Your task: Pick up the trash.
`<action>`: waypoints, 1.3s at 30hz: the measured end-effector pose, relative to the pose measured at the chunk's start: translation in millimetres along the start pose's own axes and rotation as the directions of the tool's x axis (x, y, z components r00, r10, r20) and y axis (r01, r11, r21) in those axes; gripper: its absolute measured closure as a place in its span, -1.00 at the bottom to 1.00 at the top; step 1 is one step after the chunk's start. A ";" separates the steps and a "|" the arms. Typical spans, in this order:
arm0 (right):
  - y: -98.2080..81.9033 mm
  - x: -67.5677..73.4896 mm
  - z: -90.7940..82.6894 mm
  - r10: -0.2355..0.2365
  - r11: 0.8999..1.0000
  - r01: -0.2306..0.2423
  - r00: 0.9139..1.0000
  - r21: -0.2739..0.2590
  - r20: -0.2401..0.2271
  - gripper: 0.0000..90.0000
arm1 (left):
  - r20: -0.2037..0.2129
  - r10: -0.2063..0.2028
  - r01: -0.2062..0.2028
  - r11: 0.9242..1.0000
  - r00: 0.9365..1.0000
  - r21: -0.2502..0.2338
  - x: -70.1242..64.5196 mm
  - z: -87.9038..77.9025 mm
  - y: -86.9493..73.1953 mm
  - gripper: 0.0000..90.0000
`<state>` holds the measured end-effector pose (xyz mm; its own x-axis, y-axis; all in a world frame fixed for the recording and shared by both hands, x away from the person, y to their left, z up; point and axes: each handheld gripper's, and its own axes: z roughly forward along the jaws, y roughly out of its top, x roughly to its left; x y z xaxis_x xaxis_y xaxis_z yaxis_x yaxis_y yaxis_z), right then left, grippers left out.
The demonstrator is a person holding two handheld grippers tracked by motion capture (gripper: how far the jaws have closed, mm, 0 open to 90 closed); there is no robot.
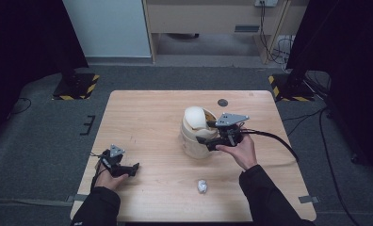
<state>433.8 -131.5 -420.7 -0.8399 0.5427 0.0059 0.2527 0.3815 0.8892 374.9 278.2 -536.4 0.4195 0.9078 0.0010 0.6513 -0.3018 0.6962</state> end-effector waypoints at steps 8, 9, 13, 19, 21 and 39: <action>-3.8 1.8 6.9 0.000 1.000 0.000 1.000 0.015 -0.009 -0.48 | 0.000 0.000 0.000 1.000 1.000 0.000 0.0 0.0 0.0 -1.00; -4.1 2.0 7.5 -0.003 1.000 0.003 1.000 0.013 -0.007 -0.47 | 0.000 0.000 0.000 1.000 1.000 0.000 0.0 0.0 0.0 -1.00; -3.9 2.0 8.1 0.004 1.000 -0.004 1.000 0.009 -0.009 -0.47 | 0.000 0.000 0.000 1.000 1.000 0.000 0.0 0.0 0.0 -1.00; -2.0 1.6 4.4 0.006 1.000 -0.006 1.000 -0.004 -0.010 -0.45 | 0.000 0.000 0.000 1.000 1.000 0.000 0.0 0.0 0.0 -1.00; -0.2 0.8 0.1 0.010 1.000 -0.010 1.000 -0.012 -0.008 -0.46 | 0.000 0.000 0.000 1.000 1.000 0.000 -0.1 0.0 0.0 -1.00; 8.3 -7.9 -44.7 0.041 0.991 -0.034 0.998 -0.129 0.051 -0.50 | -0.002 -0.001 0.001 1.000 1.000 0.000 -0.5 -0.1 -0.1 -1.00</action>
<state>421.1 -166.1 -392.9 -0.8034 0.5951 0.0193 0.2175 0.2632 0.9399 374.6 277.7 -536.4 0.4173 0.9087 0.0014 0.6519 -0.3005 0.6962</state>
